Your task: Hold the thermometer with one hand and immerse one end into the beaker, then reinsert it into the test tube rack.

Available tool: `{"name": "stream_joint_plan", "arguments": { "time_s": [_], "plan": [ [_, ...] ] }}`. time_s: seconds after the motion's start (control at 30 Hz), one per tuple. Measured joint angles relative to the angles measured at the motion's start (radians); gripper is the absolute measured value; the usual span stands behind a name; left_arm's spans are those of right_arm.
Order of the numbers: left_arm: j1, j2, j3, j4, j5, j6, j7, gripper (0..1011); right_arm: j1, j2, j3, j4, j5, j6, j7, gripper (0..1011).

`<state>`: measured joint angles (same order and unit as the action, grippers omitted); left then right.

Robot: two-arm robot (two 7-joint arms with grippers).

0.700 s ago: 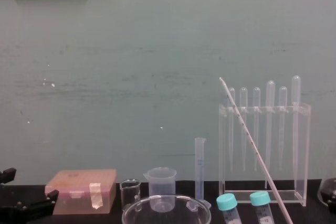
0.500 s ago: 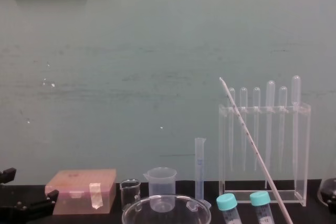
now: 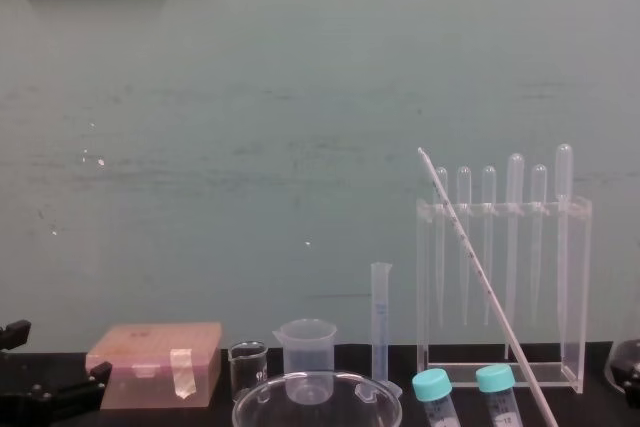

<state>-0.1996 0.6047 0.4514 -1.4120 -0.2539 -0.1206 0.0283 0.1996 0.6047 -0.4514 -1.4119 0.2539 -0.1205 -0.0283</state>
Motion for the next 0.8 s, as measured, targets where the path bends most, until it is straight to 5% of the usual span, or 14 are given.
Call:
{"name": "stream_joint_plan", "arguments": {
  "time_s": [0.8],
  "plan": [
    [0.0,0.0,0.0,0.0,0.0,0.0,0.0,1008,0.0,0.0,0.0,0.0,0.0,0.0,0.0,1003]
  ]
}}
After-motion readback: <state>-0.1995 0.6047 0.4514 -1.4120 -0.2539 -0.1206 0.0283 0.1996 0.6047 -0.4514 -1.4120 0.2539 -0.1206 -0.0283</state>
